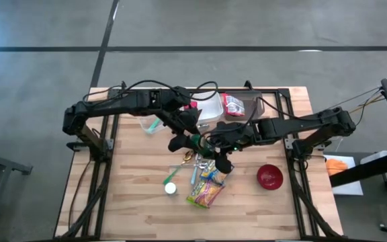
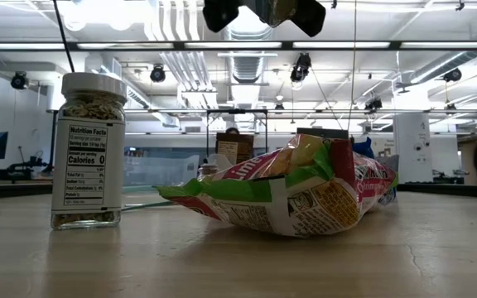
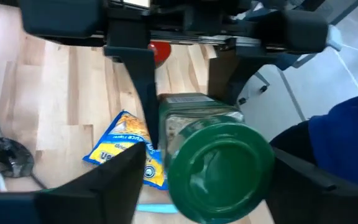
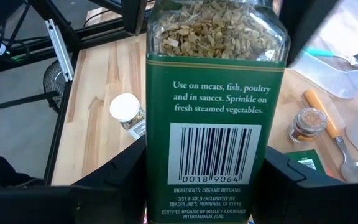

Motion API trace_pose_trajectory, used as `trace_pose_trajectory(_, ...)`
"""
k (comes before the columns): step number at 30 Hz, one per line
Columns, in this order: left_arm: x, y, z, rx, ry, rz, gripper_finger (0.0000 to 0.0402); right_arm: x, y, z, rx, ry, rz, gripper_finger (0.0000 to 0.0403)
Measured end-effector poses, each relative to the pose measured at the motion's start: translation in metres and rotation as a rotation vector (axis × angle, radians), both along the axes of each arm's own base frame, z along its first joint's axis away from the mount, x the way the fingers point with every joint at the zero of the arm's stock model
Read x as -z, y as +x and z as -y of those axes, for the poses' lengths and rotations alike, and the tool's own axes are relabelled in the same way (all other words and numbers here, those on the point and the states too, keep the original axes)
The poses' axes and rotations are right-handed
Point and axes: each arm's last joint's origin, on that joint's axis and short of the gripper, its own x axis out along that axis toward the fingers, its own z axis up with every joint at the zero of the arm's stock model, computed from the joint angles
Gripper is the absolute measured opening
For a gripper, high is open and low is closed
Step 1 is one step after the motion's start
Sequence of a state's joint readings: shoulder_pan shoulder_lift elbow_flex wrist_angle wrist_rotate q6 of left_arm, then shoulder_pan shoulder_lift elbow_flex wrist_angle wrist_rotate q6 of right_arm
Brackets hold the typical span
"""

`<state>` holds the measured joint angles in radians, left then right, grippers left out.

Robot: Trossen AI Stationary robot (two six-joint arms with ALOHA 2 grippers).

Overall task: Pick & Place Food Item
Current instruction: Put the green seasoning bottle into the white bin

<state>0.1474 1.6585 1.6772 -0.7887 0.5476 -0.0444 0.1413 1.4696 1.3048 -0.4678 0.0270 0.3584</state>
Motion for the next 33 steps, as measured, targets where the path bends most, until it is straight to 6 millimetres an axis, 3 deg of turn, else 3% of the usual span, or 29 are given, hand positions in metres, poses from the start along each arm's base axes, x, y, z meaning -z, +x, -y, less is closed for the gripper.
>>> trace_pose_trajectory(5, 0.0, 0.0, 0.001, 0.019, 0.017, 0.01, 0.0192, 0.0, 0.0, 0.0, 0.013, 0.014, -0.007, 0.0195)
trace_pose_trajectory(15, 0.0, 0.0, 0.001, 0.031, 0.024, 0.016, 0.0191, 0.0, 0.0, 0.0, 0.022, 0.03, -0.006, 0.0197)
trace_pose_trajectory(22, 0.001, -0.002, 0.0, 0.019, 0.044, 0.0, 0.0191, -0.001, 0.0, -0.001, 0.024, 0.061, 0.002, 0.0356)
trace_pose_trajectory(24, 0.001, -0.003, -0.002, -0.001, 0.06, -0.011, 0.0191, -0.001, 0.0, 0.0, 0.048, 0.078, -0.002, 0.0383)
trace_pose_trajectory(33, -0.004, -0.016, -0.016, -0.056, 0.133, -0.027, 0.0191, -0.006, -0.006, 0.002, 0.129, 0.11, -0.001, 0.0375)
